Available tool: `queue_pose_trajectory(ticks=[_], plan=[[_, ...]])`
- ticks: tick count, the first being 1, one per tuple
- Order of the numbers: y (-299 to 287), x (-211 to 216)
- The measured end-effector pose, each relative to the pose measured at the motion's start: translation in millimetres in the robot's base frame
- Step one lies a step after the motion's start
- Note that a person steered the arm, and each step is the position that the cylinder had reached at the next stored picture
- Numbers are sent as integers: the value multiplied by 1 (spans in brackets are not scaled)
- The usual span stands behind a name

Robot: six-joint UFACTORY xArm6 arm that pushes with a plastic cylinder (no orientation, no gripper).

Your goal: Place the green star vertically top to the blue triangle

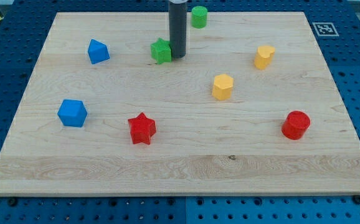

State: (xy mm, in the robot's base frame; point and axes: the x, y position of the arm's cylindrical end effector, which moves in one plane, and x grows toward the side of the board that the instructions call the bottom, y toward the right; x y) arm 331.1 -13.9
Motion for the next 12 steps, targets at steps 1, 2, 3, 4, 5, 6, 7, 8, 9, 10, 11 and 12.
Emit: queue_pose_trajectory(ticks=[1, 2, 3, 4, 5, 6, 7, 8, 9, 10, 11, 12], plan=[[0, 8], [-7, 24], [-9, 24], [-9, 24], [-17, 24], [-47, 19], [-53, 15], [-53, 15], [-89, 12], [-111, 4], [-105, -9], [-70, 1]])
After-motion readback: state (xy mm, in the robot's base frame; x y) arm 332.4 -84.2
